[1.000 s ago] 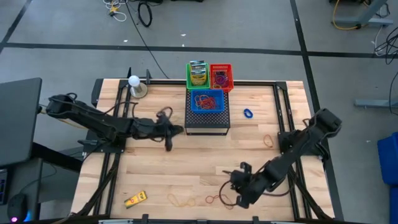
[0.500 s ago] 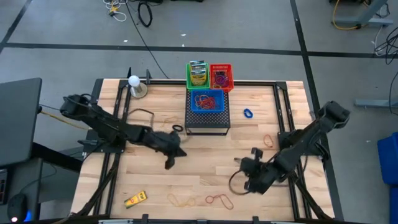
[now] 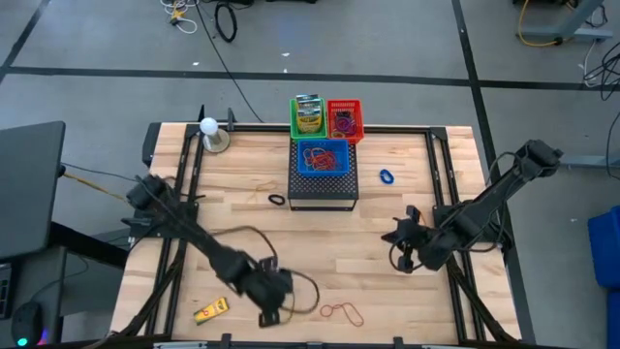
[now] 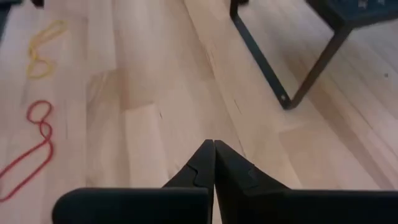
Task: Pick & Place Office Desk Supplies
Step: Put the yellow rubber band into the blue bin on the shelf
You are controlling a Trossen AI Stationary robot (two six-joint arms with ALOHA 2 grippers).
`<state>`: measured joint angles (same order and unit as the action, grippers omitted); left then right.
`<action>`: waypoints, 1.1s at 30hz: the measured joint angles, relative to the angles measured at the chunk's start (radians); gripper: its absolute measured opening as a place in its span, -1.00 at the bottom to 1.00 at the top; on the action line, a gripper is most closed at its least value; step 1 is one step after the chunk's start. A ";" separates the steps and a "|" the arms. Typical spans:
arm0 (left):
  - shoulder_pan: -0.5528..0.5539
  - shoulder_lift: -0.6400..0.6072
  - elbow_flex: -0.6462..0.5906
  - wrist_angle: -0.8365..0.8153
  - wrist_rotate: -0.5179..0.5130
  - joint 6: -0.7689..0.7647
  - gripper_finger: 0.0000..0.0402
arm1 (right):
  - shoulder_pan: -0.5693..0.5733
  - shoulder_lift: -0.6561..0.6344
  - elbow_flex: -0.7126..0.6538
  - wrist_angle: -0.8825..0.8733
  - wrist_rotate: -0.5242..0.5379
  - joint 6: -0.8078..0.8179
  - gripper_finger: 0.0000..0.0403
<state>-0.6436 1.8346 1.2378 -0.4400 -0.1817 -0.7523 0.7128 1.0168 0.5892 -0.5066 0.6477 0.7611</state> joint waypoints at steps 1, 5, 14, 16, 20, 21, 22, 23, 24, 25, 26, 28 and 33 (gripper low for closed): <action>-0.015 0.033 0.048 -0.041 -0.001 -0.015 -0.90 | 0.000 -0.007 -0.001 0.006 0.003 -0.011 -0.97; -0.062 0.155 0.217 -0.177 0.004 -0.042 -0.75 | 0.000 -0.012 -0.002 0.003 0.006 -0.071 -0.97; -0.090 0.341 0.408 -0.267 -0.003 -0.169 -0.47 | 0.000 -0.010 -0.003 0.004 0.006 -0.097 -0.97; -0.088 0.358 0.413 -0.257 -0.009 -0.192 -0.46 | 0.000 -0.010 -0.003 0.009 0.006 -0.097 -0.97; -0.083 0.378 0.413 -0.256 -0.004 -0.228 -0.46 | 0.000 -0.010 -0.003 0.009 0.005 -0.099 -0.97; -0.083 0.381 0.413 -0.257 -0.002 -0.229 -0.46 | 0.000 -0.010 -0.003 0.009 0.005 -0.099 -0.97; -0.083 0.385 0.413 -0.254 -0.002 -0.232 -0.46 | 0.000 -0.010 -0.003 0.009 0.006 -0.099 -0.97; -0.083 0.386 0.413 -0.250 -0.002 -0.232 -0.46 | 0.000 -0.010 -0.003 0.009 0.005 -0.099 -0.97; -0.083 0.386 0.413 -0.250 -0.002 -0.232 -0.46 | 0.000 -0.010 -0.003 0.009 0.005 -0.099 -0.97; -0.083 0.389 0.413 -0.250 -0.002 -0.233 -0.46 | 0.000 -0.010 -0.003 0.009 0.005 -0.099 -0.97; -0.083 0.393 0.413 -0.245 -0.002 -0.236 -0.47 | 0.000 -0.010 -0.003 0.009 0.005 -0.099 -0.97; -0.083 0.395 0.413 -0.246 -0.002 -0.257 -0.51 | 0.000 -0.010 -0.003 0.009 0.005 -0.099 -0.97; -0.081 0.395 0.413 -0.246 -0.001 -0.309 -0.79 | 0.000 -0.010 -0.003 0.009 0.012 -0.104 -0.97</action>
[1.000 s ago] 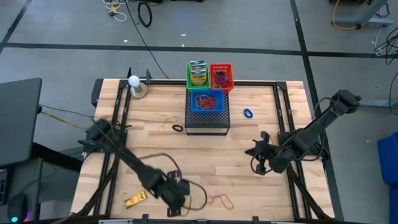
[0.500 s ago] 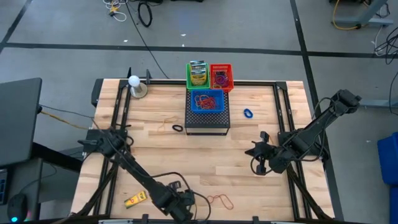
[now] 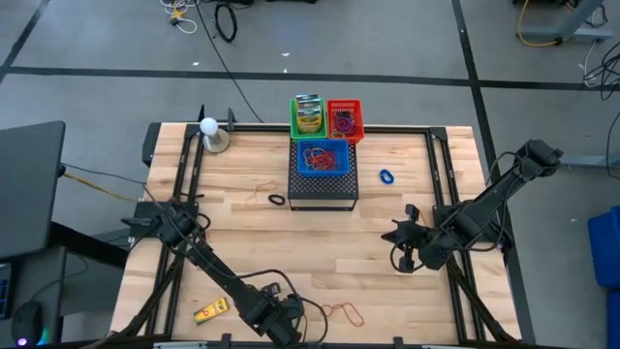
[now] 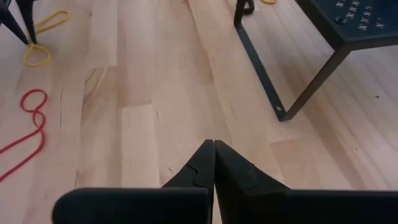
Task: Pick & Place Office Desk Supplies
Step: Put the yellow rubber band into the blue bin on the shelf
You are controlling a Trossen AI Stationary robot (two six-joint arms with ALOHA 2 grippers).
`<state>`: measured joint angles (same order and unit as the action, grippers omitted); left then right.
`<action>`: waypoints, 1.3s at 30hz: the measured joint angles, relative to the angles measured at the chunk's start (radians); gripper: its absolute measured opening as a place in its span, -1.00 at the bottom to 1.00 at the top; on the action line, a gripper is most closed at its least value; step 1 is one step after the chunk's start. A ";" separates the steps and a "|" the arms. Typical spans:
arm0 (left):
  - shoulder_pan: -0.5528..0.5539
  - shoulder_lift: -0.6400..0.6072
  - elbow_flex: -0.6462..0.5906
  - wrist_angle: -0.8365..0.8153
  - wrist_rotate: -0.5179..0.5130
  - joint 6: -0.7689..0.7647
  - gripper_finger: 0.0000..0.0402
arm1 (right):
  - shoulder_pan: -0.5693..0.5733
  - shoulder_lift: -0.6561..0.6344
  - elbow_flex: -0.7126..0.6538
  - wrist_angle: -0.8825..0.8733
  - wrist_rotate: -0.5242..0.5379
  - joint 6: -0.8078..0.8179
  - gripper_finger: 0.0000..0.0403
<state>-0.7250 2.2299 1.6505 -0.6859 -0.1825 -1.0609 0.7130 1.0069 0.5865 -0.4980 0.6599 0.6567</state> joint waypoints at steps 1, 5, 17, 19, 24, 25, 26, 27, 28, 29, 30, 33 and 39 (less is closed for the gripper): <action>0.000 0.000 0.000 0.000 0.000 -0.004 -0.87 | 0.000 0.000 0.000 0.000 0.006 -0.001 -0.97; 0.000 0.000 0.000 -0.005 0.000 -0.025 -0.97 | 0.000 0.000 0.000 -0.001 0.018 -0.019 -0.97; 0.049 -0.120 0.000 -0.215 -0.174 -0.035 -0.98 | 0.000 0.001 0.000 -0.006 0.019 -0.019 -0.97; 0.065 -0.155 0.000 -0.239 -0.220 -0.014 -0.98 | 0.000 0.001 0.000 -0.006 0.019 -0.019 -0.97; 0.101 -0.239 0.000 -0.257 -0.295 0.046 -0.99 | 0.000 0.001 0.000 -0.008 0.019 -0.019 -0.97; 0.109 -0.254 0.000 -0.256 -0.308 0.053 -0.99 | 0.000 0.001 0.000 -0.008 0.019 -0.019 -0.97; 0.114 -0.270 0.000 -0.258 -0.320 0.059 -0.99 | 0.000 0.001 0.000 -0.008 0.019 -0.019 -0.97; 0.121 -0.286 0.000 -0.262 -0.329 0.070 -0.99 | 0.000 0.001 0.000 -0.008 0.019 -0.019 -0.97; 0.129 -0.303 0.000 -0.262 -0.338 0.075 -0.99 | 0.000 0.001 0.000 -0.008 0.019 -0.019 -0.97; 0.135 -0.319 0.000 -0.261 -0.348 0.080 -0.99 | 0.000 0.001 0.000 -0.008 0.019 -0.019 -0.97; 0.140 -0.334 0.000 -0.261 -0.364 0.089 -0.99 | 0.000 0.001 0.000 -0.008 0.019 -0.019 -0.97; 0.160 -0.380 0.000 -0.262 -0.405 0.116 -0.99 | 0.000 0.001 0.000 -0.008 0.019 -0.019 -0.97; 0.232 -0.475 0.000 -0.236 -0.505 0.144 -0.99 | 0.000 0.001 0.000 -0.007 0.019 -0.018 -0.97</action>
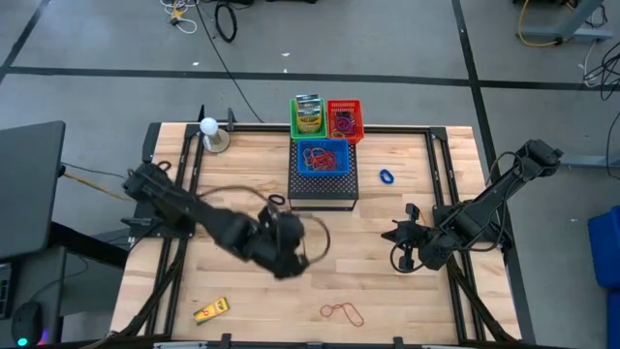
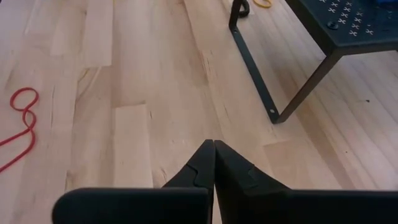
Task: Pick & Place Office Desk Supplies
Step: Put the yellow rubber band into the blue bin on the shelf
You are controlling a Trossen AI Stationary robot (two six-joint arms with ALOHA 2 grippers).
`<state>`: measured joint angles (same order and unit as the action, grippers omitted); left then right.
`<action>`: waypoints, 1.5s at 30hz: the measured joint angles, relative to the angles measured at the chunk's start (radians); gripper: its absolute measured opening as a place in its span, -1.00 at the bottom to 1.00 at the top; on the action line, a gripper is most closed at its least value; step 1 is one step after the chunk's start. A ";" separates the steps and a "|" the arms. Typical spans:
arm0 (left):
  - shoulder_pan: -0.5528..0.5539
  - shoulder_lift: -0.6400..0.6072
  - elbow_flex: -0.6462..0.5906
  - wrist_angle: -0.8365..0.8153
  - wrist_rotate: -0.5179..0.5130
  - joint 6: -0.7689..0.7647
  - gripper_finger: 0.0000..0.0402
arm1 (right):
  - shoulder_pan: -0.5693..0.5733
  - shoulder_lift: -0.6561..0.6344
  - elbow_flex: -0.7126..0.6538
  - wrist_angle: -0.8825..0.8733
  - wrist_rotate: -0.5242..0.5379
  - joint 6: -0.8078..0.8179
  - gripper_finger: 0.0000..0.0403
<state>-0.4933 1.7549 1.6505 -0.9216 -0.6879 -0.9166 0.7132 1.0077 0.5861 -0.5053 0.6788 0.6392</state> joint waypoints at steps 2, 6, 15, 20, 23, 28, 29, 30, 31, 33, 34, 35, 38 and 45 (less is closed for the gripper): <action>0.032 -0.030 0.000 0.017 -0.038 0.027 -0.99 | 0.000 0.000 0.000 0.000 0.000 0.000 -0.97; 0.119 -0.083 0.000 0.089 -0.091 0.091 -0.99 | 0.000 0.000 0.000 0.001 0.000 0.000 -0.97; 0.384 -0.112 0.000 0.467 -0.078 0.448 -0.99 | 0.000 0.000 0.000 0.008 0.050 0.019 -0.97; 0.518 -0.092 0.000 0.519 -0.004 0.549 -0.99 | -0.012 0.000 0.000 0.008 0.059 0.045 -0.97; 0.567 -0.081 0.000 0.498 0.063 0.569 -0.99 | -0.019 0.000 0.000 0.008 0.059 0.045 -0.97; 0.593 -0.045 -0.002 0.367 0.134 0.569 -0.99 | -0.033 0.000 0.000 0.008 0.060 0.036 -0.97; 0.594 -0.034 -0.001 0.359 0.149 0.570 -0.99 | -0.036 0.000 0.000 0.007 0.060 0.034 -0.97; 0.594 -0.029 -0.001 0.337 0.161 0.571 -0.99 | -0.040 0.000 0.000 0.006 0.060 0.030 -0.97; 0.595 -0.023 -0.001 0.298 0.173 0.576 -0.99 | -0.043 0.000 0.000 0.006 0.061 0.022 -0.97; 0.595 -0.010 -0.001 0.283 0.207 0.594 -0.98 | -0.052 0.000 0.000 0.005 0.061 0.008 -0.97; 0.594 -0.001 0.000 0.271 0.219 0.603 -0.98 | -0.056 0.000 0.000 0.005 0.062 -0.002 -0.97; 0.594 0.003 0.000 0.261 0.230 0.611 -0.98 | -0.059 -0.001 0.000 0.006 0.062 -0.007 -0.97; 0.597 0.016 0.000 0.279 0.247 0.623 -0.98 | -0.073 0.000 0.000 0.008 0.062 -0.027 -0.97; 0.622 0.018 0.000 0.276 0.234 0.588 -0.78 | -0.097 0.000 0.000 0.015 0.060 -0.053 -0.97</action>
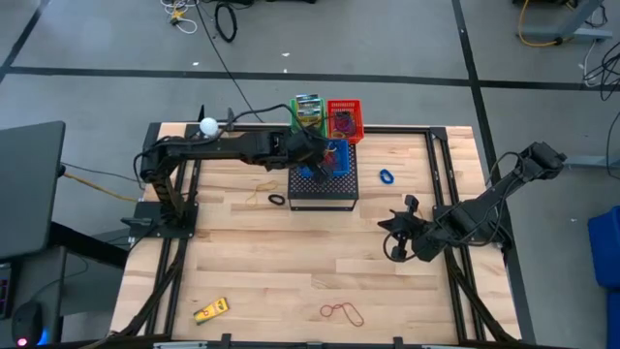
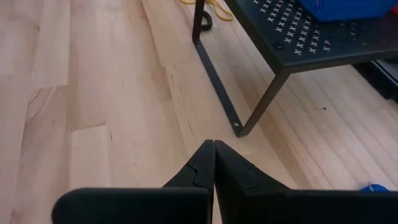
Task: Pick & Place Office Desk Supplies
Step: Put the yellow rubber band into the blue bin on the shelf, then put the blue spring keychain into the red bin on the shelf
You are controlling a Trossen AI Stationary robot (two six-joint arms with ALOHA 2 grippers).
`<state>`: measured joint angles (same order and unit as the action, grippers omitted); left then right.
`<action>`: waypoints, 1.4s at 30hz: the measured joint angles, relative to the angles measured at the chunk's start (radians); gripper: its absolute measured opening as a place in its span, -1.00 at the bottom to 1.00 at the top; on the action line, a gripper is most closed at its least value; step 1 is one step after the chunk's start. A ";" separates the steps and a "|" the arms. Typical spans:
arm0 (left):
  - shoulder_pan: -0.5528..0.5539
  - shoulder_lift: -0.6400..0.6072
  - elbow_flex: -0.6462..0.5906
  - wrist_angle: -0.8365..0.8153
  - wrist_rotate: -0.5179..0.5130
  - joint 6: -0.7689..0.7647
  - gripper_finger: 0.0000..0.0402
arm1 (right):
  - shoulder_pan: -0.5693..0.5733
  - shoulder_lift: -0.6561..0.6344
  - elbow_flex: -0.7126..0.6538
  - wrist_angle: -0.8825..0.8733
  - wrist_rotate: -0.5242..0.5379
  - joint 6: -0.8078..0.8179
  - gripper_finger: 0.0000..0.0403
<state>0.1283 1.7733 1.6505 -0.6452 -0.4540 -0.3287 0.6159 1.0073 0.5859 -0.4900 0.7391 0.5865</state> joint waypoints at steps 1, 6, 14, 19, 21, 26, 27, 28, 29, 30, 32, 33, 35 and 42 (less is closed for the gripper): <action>0.004 0.000 0.000 -0.001 0.000 0.001 -0.73 | -0.003 0.000 0.000 0.000 -0.001 0.000 -0.97; 0.011 0.000 0.000 -0.001 0.025 0.004 -0.50 | -0.003 0.000 0.000 0.002 -0.006 0.002 -0.97; 0.018 -0.006 0.037 -0.042 0.103 -0.006 -0.29 | -0.003 0.000 0.000 0.008 -0.005 0.011 -0.97; 0.022 -0.010 0.160 -0.156 0.161 0.015 -0.33 | -0.003 0.000 0.000 0.008 -0.006 0.015 -0.97; 0.014 -0.015 0.201 -0.223 0.128 0.024 -0.41 | -0.003 0.000 0.000 0.008 -0.007 0.026 -0.97; -0.019 -0.096 0.155 -0.375 -0.130 -0.031 -0.74 | -0.003 0.000 0.000 0.008 -0.007 0.069 -0.97; -0.027 -0.120 0.117 -0.377 -0.149 -0.042 -0.82 | -0.003 0.000 0.000 0.008 -0.008 0.079 -0.97; -0.036 -0.144 0.075 -0.370 -0.155 -0.057 -0.90 | -0.003 0.000 0.000 0.008 -0.008 0.088 -0.97; -0.045 -0.171 0.025 -0.352 -0.156 -0.071 -0.95 | -0.003 0.000 0.000 0.009 -0.008 0.090 -0.97; -0.056 -0.200 -0.030 -0.325 -0.156 -0.086 -0.96 | -0.003 0.000 0.000 0.009 -0.008 0.090 -0.97; -0.083 -0.269 -0.145 -0.263 -0.154 -0.120 -0.97 | -0.003 0.000 0.000 0.009 -0.002 0.090 -0.97; -0.097 -0.305 -0.204 -0.227 -0.154 -0.141 -0.97 | -0.003 0.000 0.000 0.009 0.002 0.095 -0.97; -0.126 -0.379 -0.321 -0.141 -0.154 -0.180 -0.97 | -0.009 0.000 0.000 0.008 0.014 0.119 -0.97; -0.199 -0.617 -0.702 0.270 -0.135 -0.187 -0.98 | -0.161 -0.024 0.017 -0.028 -0.108 0.332 -0.97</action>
<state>-0.0707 1.1561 0.9485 -0.3754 -0.5892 -0.5154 0.4545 0.9831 0.6025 -0.5182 0.6312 0.9186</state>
